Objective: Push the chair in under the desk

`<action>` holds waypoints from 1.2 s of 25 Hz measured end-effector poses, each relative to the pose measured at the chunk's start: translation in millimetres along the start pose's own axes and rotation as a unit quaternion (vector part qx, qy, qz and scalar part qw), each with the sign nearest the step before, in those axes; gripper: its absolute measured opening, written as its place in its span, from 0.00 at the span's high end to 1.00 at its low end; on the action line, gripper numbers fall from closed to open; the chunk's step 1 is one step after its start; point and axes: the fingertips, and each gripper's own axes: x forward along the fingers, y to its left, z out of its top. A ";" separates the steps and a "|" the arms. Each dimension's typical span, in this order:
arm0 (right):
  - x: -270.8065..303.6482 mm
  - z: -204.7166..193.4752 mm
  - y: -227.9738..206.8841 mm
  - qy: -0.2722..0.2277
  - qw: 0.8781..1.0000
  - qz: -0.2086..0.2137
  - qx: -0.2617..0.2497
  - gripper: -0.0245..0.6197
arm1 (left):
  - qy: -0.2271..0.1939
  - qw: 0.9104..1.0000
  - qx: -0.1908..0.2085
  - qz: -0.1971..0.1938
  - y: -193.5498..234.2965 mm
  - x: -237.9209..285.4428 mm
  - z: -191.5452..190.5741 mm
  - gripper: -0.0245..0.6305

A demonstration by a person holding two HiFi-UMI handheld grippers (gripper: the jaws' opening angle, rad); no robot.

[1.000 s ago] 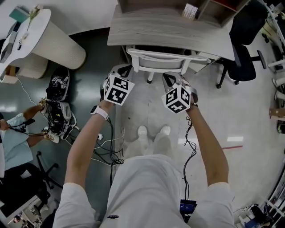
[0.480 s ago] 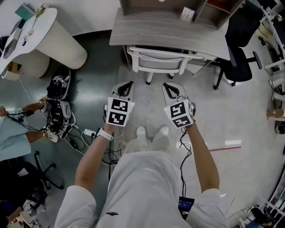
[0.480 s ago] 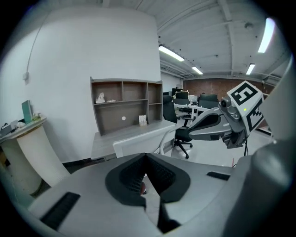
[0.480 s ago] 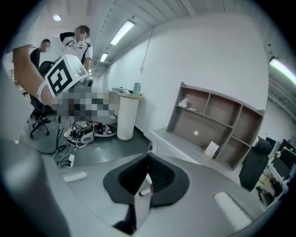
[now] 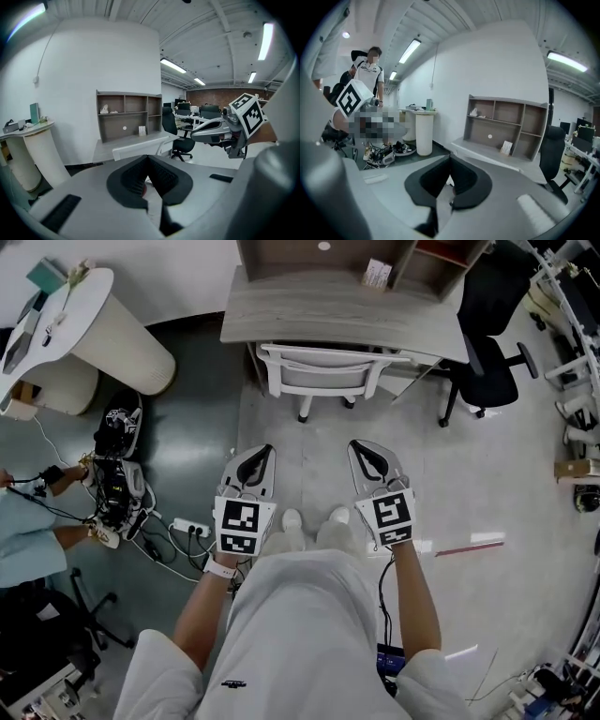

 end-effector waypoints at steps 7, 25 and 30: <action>-41.7 16.5 1.9 -0.029 0.999 -0.024 0.018 0.95 | -0.035 0.999 -0.024 -0.010 -22.6 -32.9 19.7 0.95; -96.7 54.3 29.1 -0.086 0.995 -0.050 0.018 0.94 | -0.103 0.994 -0.035 0.000 -19.2 -100.9 46.8 0.95; -95.4 58.6 46.0 -0.087 0.995 -0.039 0.011 0.94 | -0.116 0.993 -0.034 -0.010 -24.2 -107.4 48.0 0.95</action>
